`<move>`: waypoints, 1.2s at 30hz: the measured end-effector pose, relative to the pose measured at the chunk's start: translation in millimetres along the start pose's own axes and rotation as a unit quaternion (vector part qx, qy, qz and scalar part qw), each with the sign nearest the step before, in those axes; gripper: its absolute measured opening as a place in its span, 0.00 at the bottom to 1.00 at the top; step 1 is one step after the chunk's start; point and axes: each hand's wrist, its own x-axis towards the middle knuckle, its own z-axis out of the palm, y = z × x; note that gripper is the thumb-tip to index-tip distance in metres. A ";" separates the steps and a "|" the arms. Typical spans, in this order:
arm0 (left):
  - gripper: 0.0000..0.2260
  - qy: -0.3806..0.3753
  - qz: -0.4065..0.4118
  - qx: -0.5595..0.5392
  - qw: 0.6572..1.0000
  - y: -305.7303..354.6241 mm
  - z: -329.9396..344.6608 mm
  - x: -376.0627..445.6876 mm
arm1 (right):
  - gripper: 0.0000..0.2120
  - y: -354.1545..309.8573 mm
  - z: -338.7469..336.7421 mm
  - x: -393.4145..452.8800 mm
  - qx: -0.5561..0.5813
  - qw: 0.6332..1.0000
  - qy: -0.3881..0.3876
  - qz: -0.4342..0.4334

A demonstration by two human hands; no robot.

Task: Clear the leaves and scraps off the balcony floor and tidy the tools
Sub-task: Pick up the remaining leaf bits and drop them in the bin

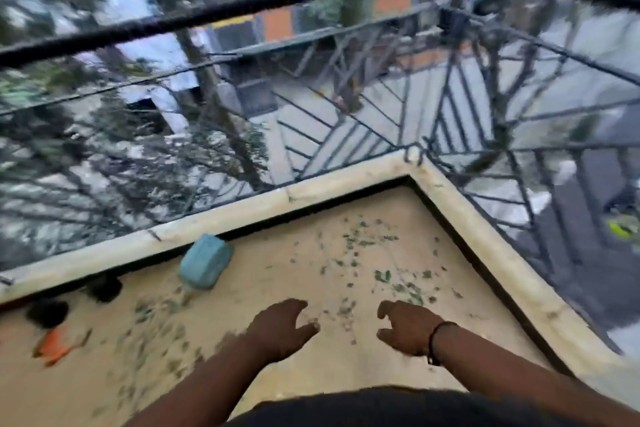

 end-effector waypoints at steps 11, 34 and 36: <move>0.35 0.103 -0.193 -0.170 0.961 -7.1 24.8 -95.6 | 0.24 -89.0 -61.2 -2.3 -0.336 0.906 0.035 -0.255; 0.42 0.152 -0.336 -0.250 0.895 -81.5 50.8 -209.9 | 0.28 -262.8 -1.7 14.9 -0.406 0.792 0.001 -0.456; 0.39 0.157 -0.345 -0.245 0.892 -107.3 50.8 -221.0 | 0.28 -289.4 7.9 15.7 -0.410 0.789 0.000 -0.457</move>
